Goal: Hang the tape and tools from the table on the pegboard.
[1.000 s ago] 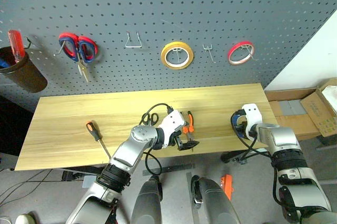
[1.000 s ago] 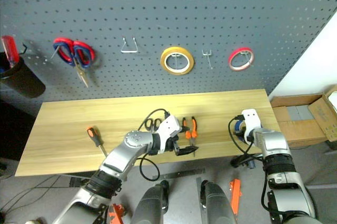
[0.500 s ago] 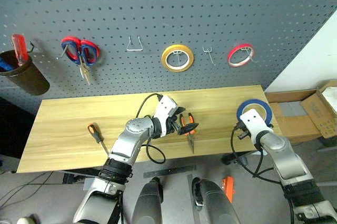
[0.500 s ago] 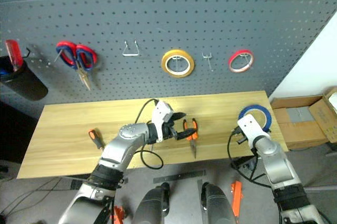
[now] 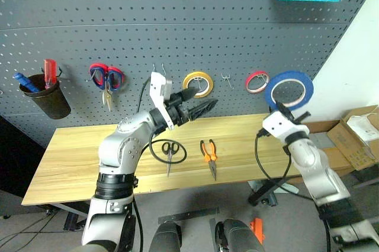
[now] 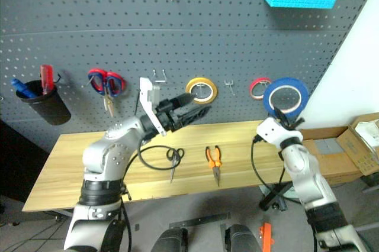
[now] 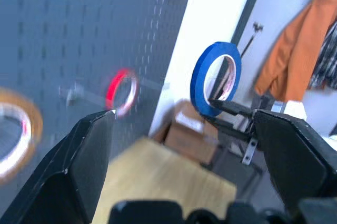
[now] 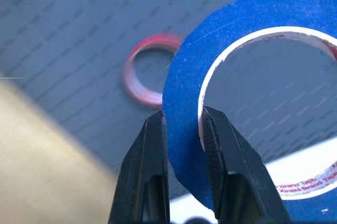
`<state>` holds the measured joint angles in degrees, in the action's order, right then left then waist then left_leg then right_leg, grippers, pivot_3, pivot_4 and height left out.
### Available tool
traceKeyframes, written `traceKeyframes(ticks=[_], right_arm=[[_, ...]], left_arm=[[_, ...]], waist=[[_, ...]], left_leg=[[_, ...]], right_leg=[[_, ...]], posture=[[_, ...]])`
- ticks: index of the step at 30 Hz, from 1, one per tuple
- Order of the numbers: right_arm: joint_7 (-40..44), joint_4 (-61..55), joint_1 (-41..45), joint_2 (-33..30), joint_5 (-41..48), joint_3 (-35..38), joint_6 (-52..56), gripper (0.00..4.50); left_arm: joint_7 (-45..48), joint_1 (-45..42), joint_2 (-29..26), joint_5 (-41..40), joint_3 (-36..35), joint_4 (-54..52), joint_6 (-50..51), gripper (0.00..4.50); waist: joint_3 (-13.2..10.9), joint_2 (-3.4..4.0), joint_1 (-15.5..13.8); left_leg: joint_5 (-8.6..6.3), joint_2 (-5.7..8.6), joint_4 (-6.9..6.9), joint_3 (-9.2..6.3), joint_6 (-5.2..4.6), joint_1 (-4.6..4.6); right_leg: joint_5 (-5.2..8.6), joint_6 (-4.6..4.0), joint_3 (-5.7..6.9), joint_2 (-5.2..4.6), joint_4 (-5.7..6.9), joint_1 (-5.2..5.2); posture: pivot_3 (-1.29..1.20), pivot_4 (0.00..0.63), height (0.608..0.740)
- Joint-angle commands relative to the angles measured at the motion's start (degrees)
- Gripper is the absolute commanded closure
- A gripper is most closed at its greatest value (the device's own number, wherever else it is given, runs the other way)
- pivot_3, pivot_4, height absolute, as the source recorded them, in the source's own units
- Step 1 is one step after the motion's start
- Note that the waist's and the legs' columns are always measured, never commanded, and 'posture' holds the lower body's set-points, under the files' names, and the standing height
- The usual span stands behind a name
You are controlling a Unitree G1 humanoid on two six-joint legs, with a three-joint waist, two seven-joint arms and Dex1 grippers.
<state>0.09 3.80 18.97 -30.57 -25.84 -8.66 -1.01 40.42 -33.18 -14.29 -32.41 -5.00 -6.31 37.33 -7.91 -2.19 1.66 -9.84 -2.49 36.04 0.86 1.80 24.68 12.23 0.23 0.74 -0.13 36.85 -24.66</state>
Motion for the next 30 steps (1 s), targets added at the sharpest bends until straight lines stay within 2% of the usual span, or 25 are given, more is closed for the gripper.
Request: traceKeyframes(ticks=[1, 4, 11, 24, 30], right_arm=[[0.5, 3.3, 4.7, -0.7, 0.7, -0.5, -9.5, 4.15], [4.4, 7.9, 7.1, 0.1, 1.0, -4.5, -17.5, 4.15], [10.5, 18.6, 11.4, 3.7, 3.4, -8.7, -27.4, 4.15], [15.3, 37.6, 23.2, 8.6, 4.2, -9.4, -35.6, 4.15], [16.6, 42.2, 25.4, 9.7, 4.6, -9.0, -37.1, 4.15]], left_arm=[[-2.2, -2.1, 0.1, -1.6, -2.5, 0.2, -0.9, 0.0], [-2.7, -1.5, -0.8, -1.0, -2.4, 0.0, -1.5, 0.0], [-4.4, -0.1, -2.3, -1.4, -3.6, -1.2, -1.4, 0.0], [-5.8, 3.4, -5.8, 2.8, 0.2, -0.5, -1.1, 0.0], [-5.6, 3.7, -6.6, 4.9, 2.0, 0.9, -1.1, 0.0]], waist=[[0.2, 0.01, 0.1], [0.7, -0.21, 0.2], [1.0, -0.17, 0.0], [1.3, -0.15, -0.7], [1.4, -0.14, -1.4]], left_leg=[[0.01, 0.01, 0.04, -0.01, -0.01, -0.13], [0.0, 0.02, -0.01, 0.0, -0.01, -0.59], [-0.01, 0.02, -0.18, -0.01, 0.01, -0.64], [0.02, -0.03, -0.08, 0.0, -0.02, -0.76], [0.02, -0.04, -0.1, 0.03, -0.02, -0.77]], right_leg=[[0.0, 0.01, -0.03, 0.0, 0.0, 0.17], [-0.01, 0.01, -0.08, 0.0, -0.01, 0.59], [-0.16, 0.22, -0.15, 0.06, 0.13, 0.6], [-0.36, 0.09, -0.2, 0.11, 0.21, 0.66], [-0.37, 0.11, -0.23, 0.11, 0.21, 0.65]], posture=[[0.02, 0.0, 0.74], [0.04, 0.0, 0.74], [0.07, 0.0, 0.74], [0.11, 0.0, 0.74], [0.11, 0.0, 0.74]])
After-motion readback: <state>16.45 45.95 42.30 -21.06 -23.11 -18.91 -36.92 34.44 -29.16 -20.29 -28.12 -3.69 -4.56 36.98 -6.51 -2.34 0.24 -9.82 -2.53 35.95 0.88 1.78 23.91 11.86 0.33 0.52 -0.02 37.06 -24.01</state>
